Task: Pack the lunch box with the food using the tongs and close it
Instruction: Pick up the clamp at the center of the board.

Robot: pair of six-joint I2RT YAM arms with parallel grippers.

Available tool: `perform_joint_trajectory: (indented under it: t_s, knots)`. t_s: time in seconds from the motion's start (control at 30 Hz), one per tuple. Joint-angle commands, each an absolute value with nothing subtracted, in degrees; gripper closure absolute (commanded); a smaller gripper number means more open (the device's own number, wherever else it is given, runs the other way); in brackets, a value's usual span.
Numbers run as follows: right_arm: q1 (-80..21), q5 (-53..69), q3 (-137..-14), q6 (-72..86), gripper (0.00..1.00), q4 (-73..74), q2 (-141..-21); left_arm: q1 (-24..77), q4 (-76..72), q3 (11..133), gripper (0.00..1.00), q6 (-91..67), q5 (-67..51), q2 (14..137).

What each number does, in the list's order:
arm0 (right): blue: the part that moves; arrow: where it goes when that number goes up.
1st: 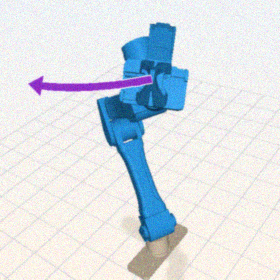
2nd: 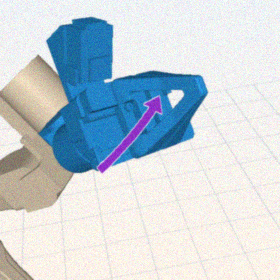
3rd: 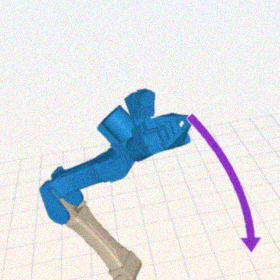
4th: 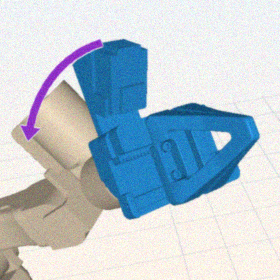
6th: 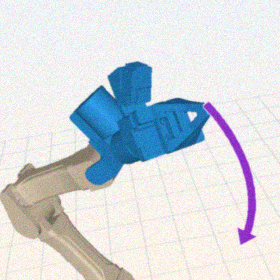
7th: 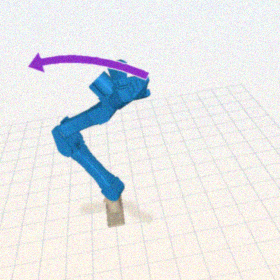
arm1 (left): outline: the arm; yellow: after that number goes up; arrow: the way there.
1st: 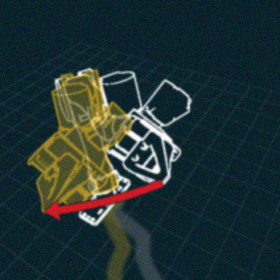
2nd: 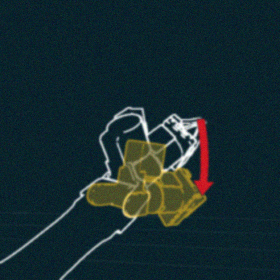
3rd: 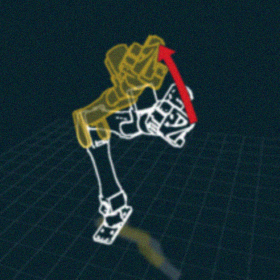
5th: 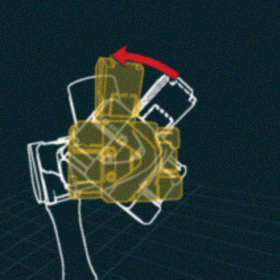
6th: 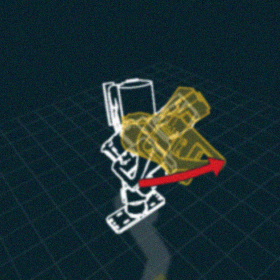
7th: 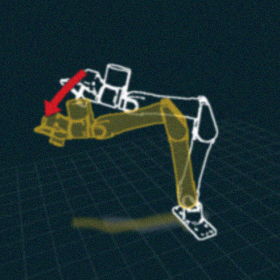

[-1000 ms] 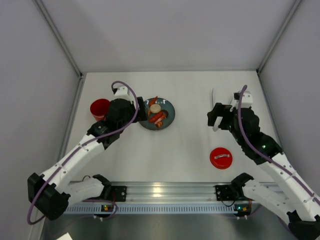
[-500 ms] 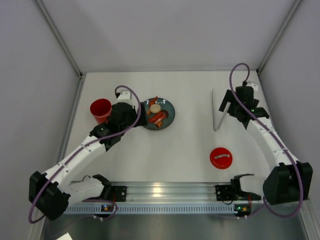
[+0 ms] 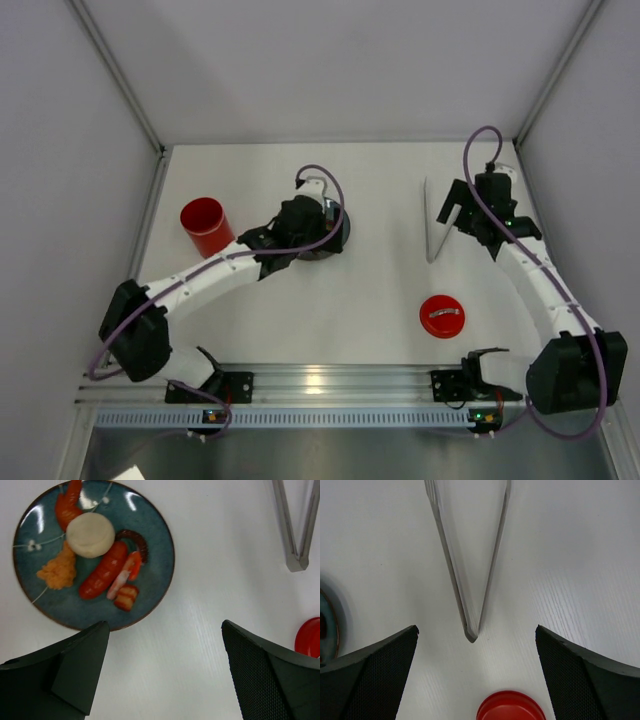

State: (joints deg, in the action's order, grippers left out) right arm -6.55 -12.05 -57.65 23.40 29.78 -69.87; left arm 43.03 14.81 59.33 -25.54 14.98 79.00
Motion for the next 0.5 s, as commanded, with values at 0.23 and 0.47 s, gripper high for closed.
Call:
perform_joint_trajectory:
  t_s: [0.23, 0.47]
  knots:
    - [-1.9, -11.5, -59.2, 25.6, 0.01, 30.0, -66.9, 50.1, 6.8, 84.0, 0.02, -32.0, 14.7, 107.3]
    - [3.1, -9.5, -62.9, 28.6, 0.14, 24.4, -78.7, 51.3, 4.8, 85.2, 0.01, -34.2, 13.6, 111.3]
